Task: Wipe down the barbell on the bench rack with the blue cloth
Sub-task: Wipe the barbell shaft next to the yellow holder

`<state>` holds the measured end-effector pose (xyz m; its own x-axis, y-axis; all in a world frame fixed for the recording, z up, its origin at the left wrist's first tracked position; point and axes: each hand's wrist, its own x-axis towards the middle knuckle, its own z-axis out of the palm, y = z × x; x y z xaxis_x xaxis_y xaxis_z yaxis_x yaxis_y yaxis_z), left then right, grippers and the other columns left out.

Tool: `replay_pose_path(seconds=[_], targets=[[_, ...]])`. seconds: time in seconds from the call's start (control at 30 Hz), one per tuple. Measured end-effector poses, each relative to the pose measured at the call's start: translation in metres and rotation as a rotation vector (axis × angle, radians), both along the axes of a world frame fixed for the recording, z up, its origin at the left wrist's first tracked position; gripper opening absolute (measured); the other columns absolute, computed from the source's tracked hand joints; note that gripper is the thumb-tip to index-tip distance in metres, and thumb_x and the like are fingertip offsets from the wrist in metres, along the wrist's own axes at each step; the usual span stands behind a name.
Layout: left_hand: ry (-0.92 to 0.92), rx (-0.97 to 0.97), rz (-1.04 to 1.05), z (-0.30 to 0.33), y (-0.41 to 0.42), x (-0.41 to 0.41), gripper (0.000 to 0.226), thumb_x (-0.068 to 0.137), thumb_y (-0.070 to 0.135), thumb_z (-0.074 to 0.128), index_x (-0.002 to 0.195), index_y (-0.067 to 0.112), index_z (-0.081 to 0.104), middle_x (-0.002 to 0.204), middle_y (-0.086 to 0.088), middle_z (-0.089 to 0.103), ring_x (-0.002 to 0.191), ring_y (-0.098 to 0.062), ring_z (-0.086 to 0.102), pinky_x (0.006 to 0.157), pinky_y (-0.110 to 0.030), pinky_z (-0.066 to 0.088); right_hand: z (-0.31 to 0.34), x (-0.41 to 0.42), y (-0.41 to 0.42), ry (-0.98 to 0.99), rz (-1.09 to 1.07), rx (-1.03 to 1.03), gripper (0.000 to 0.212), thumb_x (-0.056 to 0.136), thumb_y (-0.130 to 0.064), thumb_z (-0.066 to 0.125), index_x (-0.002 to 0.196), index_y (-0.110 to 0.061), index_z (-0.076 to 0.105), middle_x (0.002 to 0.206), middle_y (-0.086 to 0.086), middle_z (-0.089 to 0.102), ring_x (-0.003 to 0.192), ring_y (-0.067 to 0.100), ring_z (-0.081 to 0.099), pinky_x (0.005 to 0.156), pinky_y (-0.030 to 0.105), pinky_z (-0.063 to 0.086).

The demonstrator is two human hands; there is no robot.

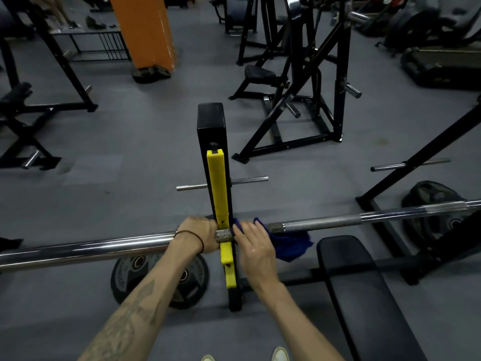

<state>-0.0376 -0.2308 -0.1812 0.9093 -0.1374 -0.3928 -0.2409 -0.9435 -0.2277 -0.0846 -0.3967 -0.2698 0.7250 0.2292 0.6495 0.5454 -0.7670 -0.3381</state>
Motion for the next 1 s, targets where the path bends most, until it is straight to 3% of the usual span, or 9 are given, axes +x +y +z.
replay_pose_path(seconds=[0.17,0.27,0.4,0.5,0.57,0.63,0.73,0.87,1.0], targets=[[-0.444,-0.078,-0.057,-0.022,0.004,-0.044,0.024,0.081,0.019,0.075,0.101,0.015,0.063,0.084,-0.004,0.067,0.08,-0.026,0.065,0.094,-0.04,0.041,0.008,0.012,-0.069,-0.042,-0.062,-0.07,0.029,0.094,0.0,0.059,0.118,-0.004,0.076,0.122,0.015,0.072,0.11,0.03,0.07,0.11,0.047,0.047],[-0.627,-0.159,0.016,-0.044,-0.002,-0.061,0.029,0.077,0.0,0.066,0.105,0.007,0.061,0.083,-0.009,0.055,0.078,-0.032,0.057,0.104,-0.054,0.042,0.011,0.01,-0.1,-0.026,-0.238,-0.019,0.026,0.093,-0.001,0.065,0.116,-0.001,0.076,0.119,0.017,0.074,0.108,0.032,0.072,0.111,0.046,0.045],[-0.621,-0.114,0.085,-0.035,-0.011,-0.051,0.017,0.072,-0.003,0.067,0.081,0.01,0.06,0.069,-0.01,0.059,0.064,-0.031,0.058,0.087,-0.048,0.049,0.005,0.0,-0.044,0.082,-0.31,0.115,0.046,0.076,0.018,0.077,0.118,0.001,0.074,0.123,0.018,0.072,0.116,0.035,0.069,0.122,0.039,0.031],[-0.468,-0.073,0.031,-0.023,-0.01,-0.035,0.015,0.06,0.006,0.072,0.064,0.013,0.06,0.055,-0.01,0.064,0.049,-0.025,0.06,0.066,-0.035,0.047,0.01,-0.012,0.004,0.059,-0.125,0.058,0.043,0.083,0.008,0.064,0.124,-0.004,0.072,0.129,0.015,0.071,0.123,0.031,0.065,0.119,0.045,0.036],[-0.312,-0.037,0.01,-0.015,-0.009,-0.029,0.005,0.075,0.02,0.068,0.076,0.017,0.064,0.073,-0.009,0.072,0.065,-0.026,0.069,0.07,-0.032,0.046,0.009,-0.011,0.008,0.041,-0.035,0.006,0.04,0.092,0.0,0.053,0.126,-0.005,0.071,0.131,0.013,0.069,0.126,0.03,0.064,0.117,0.048,0.042],[-0.212,0.01,0.01,-0.007,-0.008,-0.02,0.016,0.089,0.034,0.055,0.087,0.022,0.064,0.092,-0.004,0.073,0.083,-0.025,0.071,0.07,-0.032,0.044,0.007,-0.002,-0.011,0.049,0.014,-0.079,0.045,0.089,0.003,0.054,0.131,-0.005,0.069,0.134,0.013,0.067,0.126,0.029,0.063,0.117,0.047,0.042],[-0.038,-0.025,0.012,0.003,-0.005,-0.008,0.016,0.087,0.037,0.053,0.087,0.021,0.054,0.1,-0.004,0.07,0.09,-0.026,0.067,0.073,-0.032,0.047,0.004,0.006,-0.059,0.035,-0.027,-0.105,0.046,0.089,0.007,0.052,0.131,-0.003,0.068,0.133,0.015,0.067,0.124,0.03,0.064,0.12,0.046,0.038],[-0.185,-0.002,-0.008,0.001,-0.005,-0.022,0.014,0.089,0.027,0.054,0.097,0.019,0.063,0.099,-0.004,0.072,0.092,-0.025,0.068,0.089,-0.035,0.045,0.003,0.003,-0.081,0.073,-0.2,0.008,0.04,0.09,0.006,0.054,0.127,0.002,0.069,0.132,0.02,0.067,0.125,0.034,0.064,0.123,0.045,0.029],[-0.475,-0.06,-0.001,-0.016,-0.012,-0.046,0.022,0.06,0.006,0.075,0.075,0.012,0.06,0.066,-0.01,0.061,0.062,-0.028,0.06,0.075,-0.039,0.043,0.005,-0.014,-0.014,0.123,-0.189,0.13,0.05,0.083,0.016,0.057,0.13,0.0,0.066,0.138,0.017,0.064,0.135,0.031,0.056,0.129,0.037,0.016]])
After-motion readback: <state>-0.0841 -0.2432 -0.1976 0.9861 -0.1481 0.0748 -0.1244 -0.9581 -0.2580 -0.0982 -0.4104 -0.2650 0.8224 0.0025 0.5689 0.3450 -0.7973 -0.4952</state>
